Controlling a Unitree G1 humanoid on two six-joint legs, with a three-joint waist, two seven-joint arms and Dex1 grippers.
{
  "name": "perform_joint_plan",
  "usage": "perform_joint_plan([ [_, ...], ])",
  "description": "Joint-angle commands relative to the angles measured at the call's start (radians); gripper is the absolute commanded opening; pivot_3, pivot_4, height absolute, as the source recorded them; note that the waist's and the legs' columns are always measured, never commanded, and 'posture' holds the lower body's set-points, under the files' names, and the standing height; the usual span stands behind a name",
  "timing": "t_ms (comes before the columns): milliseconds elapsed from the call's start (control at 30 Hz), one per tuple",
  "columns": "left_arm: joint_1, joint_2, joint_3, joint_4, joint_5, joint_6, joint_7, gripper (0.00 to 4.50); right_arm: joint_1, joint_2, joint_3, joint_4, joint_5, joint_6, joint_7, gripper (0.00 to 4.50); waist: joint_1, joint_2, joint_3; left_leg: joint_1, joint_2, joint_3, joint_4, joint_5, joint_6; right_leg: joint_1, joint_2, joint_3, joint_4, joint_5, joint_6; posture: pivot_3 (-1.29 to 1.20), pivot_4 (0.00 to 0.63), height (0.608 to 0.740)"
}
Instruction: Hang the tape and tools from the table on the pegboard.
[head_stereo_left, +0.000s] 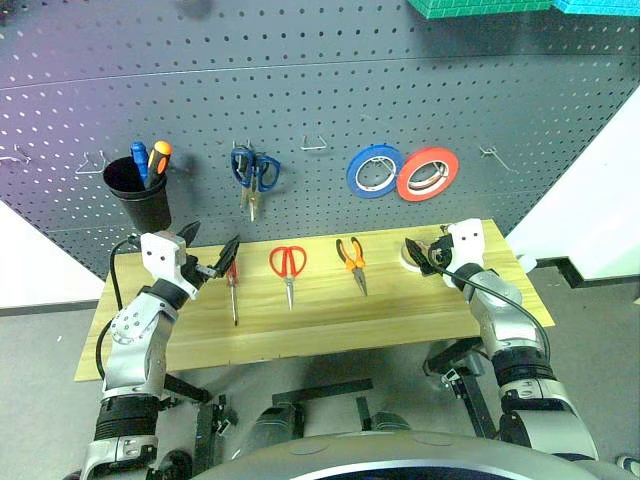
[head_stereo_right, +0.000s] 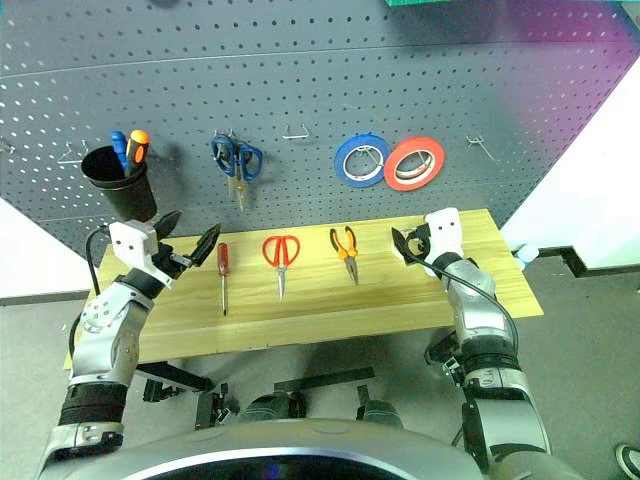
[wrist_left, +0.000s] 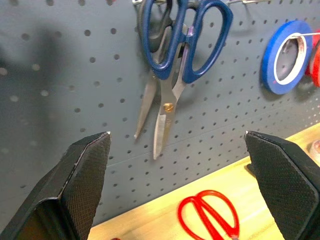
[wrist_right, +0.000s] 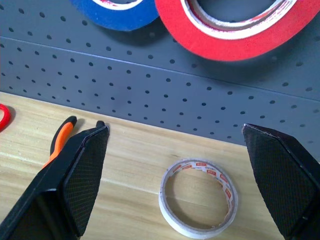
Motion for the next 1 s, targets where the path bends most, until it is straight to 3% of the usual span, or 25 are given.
perform_joint_plan([
  [33, -0.038, 0.013, 0.018, -0.003, 0.003, -0.025, 0.008, 4.47, -0.042, -0.013, -0.017, 0.010, 0.003, -0.025, 0.003, 4.50, 0.000, 0.000, 0.000, 0.000, 0.000, 0.000, 0.000, 0.000, 0.000, 0.000, 0.000, 0.000, 0.000, 0.000, 0.000, -0.04, 0.098, 0.740],
  [433, -0.118, -0.010, 0.013, 0.084, 0.009, -0.073, 0.011, 4.47, -0.171, -0.025, -0.022, 0.178, -0.007, -0.119, -0.007, 4.50, -0.003, -0.001, -0.007, 0.000, 0.000, 0.001, 0.000, 0.003, -0.005, 0.000, 0.004, 0.000, 0.002, 0.000, 0.001, -0.04, 0.022, 0.740],
  [1000, -0.131, 0.003, 0.022, 0.078, -0.034, -0.008, -0.005, 4.47, -0.208, -0.023, -0.017, 0.251, -0.005, -0.166, 0.000, 4.50, -0.005, -0.003, -0.013, 0.002, 0.000, 0.002, 0.001, 0.005, -0.007, 0.000, 0.004, 0.001, 0.005, 0.001, 0.001, -0.04, 0.049, 0.740],
])
